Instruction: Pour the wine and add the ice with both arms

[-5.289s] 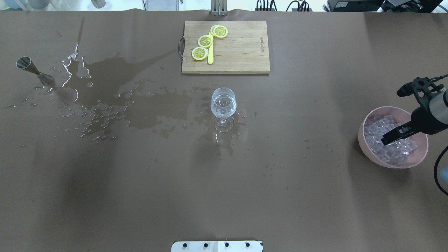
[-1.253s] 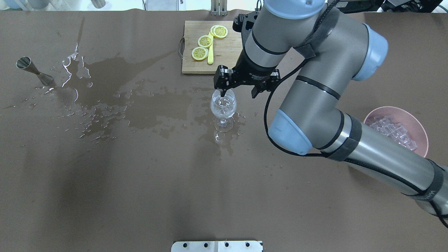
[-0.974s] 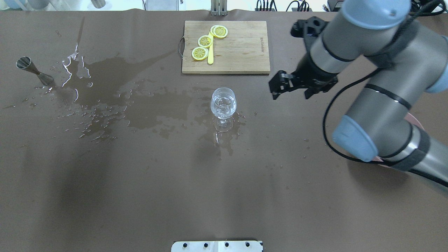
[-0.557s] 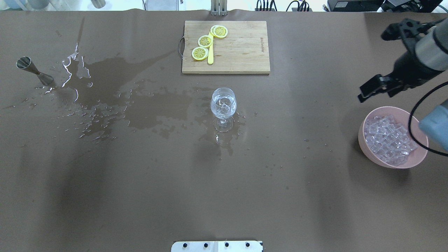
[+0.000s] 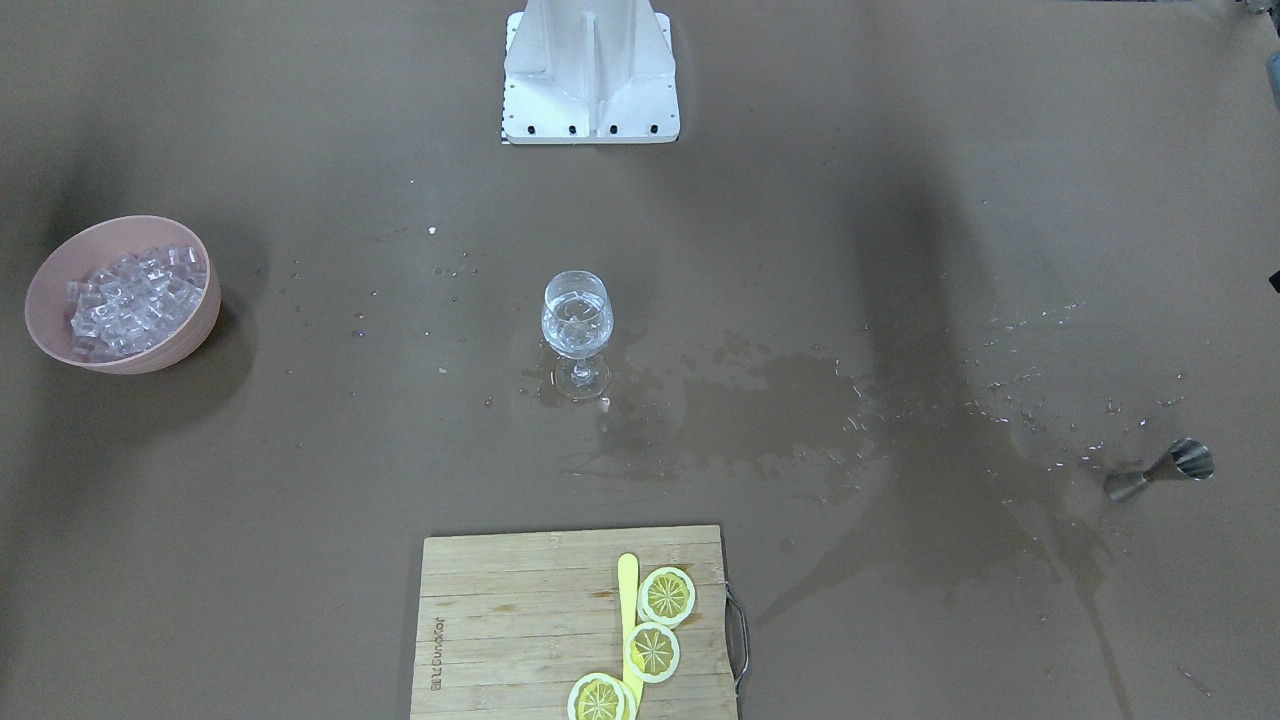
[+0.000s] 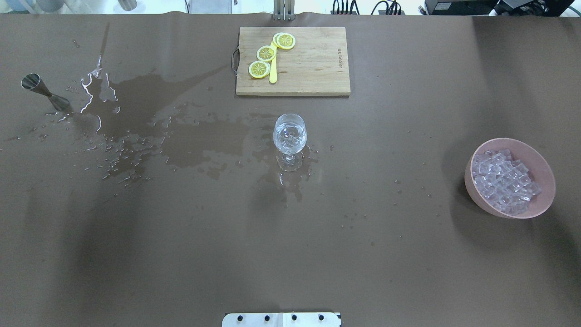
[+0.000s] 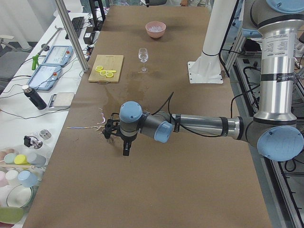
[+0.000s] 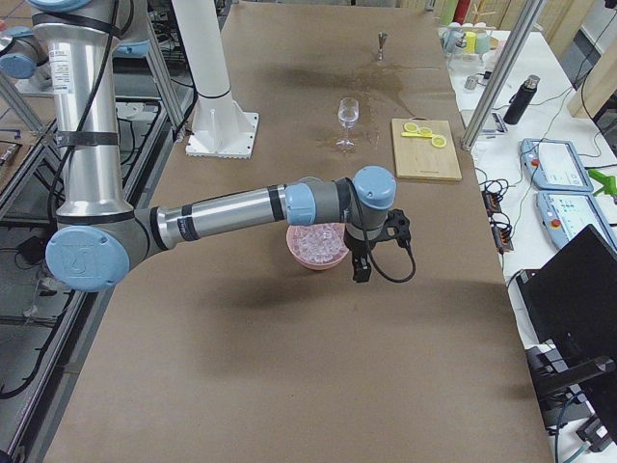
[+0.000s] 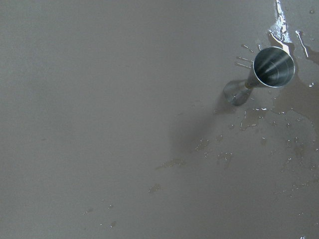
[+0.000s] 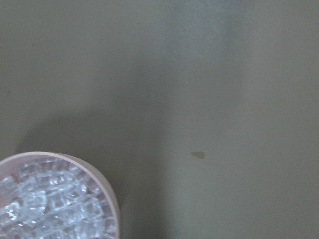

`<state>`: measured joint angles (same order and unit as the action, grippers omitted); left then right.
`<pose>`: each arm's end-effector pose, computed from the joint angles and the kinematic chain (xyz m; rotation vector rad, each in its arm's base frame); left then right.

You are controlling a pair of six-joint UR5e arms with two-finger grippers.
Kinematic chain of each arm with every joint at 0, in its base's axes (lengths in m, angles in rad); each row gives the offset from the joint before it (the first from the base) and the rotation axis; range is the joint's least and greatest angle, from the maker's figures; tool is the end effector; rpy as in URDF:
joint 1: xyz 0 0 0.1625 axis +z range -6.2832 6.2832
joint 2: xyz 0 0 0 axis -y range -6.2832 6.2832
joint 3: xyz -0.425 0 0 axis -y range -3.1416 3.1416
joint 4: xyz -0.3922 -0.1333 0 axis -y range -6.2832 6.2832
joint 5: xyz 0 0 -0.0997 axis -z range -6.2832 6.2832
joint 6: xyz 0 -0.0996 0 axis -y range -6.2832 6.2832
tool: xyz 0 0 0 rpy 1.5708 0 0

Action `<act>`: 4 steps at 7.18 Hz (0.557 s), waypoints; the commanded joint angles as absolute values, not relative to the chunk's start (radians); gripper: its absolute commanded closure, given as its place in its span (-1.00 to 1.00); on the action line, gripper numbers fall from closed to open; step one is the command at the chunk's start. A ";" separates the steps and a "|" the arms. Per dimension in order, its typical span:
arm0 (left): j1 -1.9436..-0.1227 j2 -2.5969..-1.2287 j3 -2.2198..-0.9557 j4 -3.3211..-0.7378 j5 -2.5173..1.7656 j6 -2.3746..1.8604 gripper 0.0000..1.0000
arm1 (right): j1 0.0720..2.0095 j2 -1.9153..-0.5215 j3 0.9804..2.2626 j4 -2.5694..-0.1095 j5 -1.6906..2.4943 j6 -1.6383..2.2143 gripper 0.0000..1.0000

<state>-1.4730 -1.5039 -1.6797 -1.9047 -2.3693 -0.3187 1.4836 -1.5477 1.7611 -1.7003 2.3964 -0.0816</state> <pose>-0.0146 -0.4854 0.5981 0.1847 0.8446 -0.0569 0.0165 -0.5015 0.5633 0.0769 -0.8267 -0.1936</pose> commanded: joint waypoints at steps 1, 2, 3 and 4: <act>-1.474 -1.450 -1.707 -1.907 -2.370 -0.351 -0.97 | 1.531 -1.575 1.729 -1.704 2.340 -0.161 -1.00; -1.474 -1.448 -1.715 -1.902 -2.370 -0.351 -0.97 | 1.529 -1.578 1.721 -1.707 2.300 -0.161 -1.00; -1.474 -1.448 -1.715 -1.904 -2.370 -0.351 -0.97 | 1.529 -1.588 1.717 -1.707 2.304 -0.163 -1.00; -1.474 -1.445 -1.715 -1.904 -2.367 -0.350 -0.97 | 1.529 -1.591 1.717 -1.707 2.304 -0.163 -1.00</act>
